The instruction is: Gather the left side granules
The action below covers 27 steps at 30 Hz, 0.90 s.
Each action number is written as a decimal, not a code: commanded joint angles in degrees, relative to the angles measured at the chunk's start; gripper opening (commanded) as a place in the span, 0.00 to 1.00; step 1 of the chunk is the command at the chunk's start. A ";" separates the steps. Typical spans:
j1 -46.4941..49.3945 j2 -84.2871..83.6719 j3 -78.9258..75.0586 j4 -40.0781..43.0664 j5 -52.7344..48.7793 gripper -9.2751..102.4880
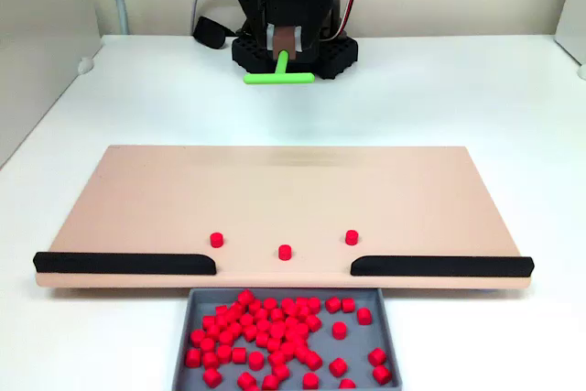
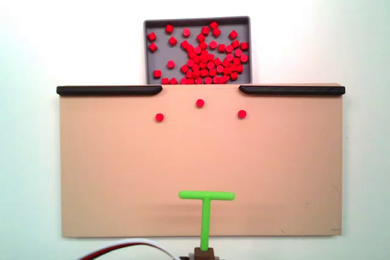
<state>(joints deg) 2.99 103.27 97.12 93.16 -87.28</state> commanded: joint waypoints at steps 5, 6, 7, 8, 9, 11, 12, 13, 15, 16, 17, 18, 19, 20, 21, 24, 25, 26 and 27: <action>-2.20 -0.35 -0.97 -0.26 4.13 0.08; -2.29 -0.44 -0.97 -0.26 4.13 0.08; -2.29 -0.44 -1.05 -0.26 4.13 0.08; -2.29 -0.44 -1.05 -0.26 4.13 0.08; -2.29 -0.44 -1.05 -0.26 4.13 0.08; -2.29 -0.44 -1.05 -0.26 4.13 0.08; -2.29 -0.44 -1.05 -0.26 4.13 0.08; -2.29 -0.44 -1.05 -0.26 4.13 0.08; -2.29 -0.35 -1.05 -0.26 4.13 0.08; -2.29 -0.35 -1.05 -0.26 4.04 0.08; -2.29 -0.35 -1.14 -0.26 3.87 0.08; -2.29 -0.35 -1.14 -0.26 3.87 0.08; -2.29 -0.35 -1.14 -0.26 3.78 0.08; -2.29 -0.35 -1.14 -0.26 3.69 0.08; -2.29 -0.44 -1.14 -0.26 3.60 0.08; -2.37 -0.79 -1.14 -0.26 3.52 0.08; -2.37 -0.79 -1.14 -0.26 3.52 0.08; -2.37 -0.79 -1.14 -0.26 3.52 0.08; -2.37 -0.79 -1.14 -0.26 3.52 0.08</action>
<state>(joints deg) 0.62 102.57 97.12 93.16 -83.32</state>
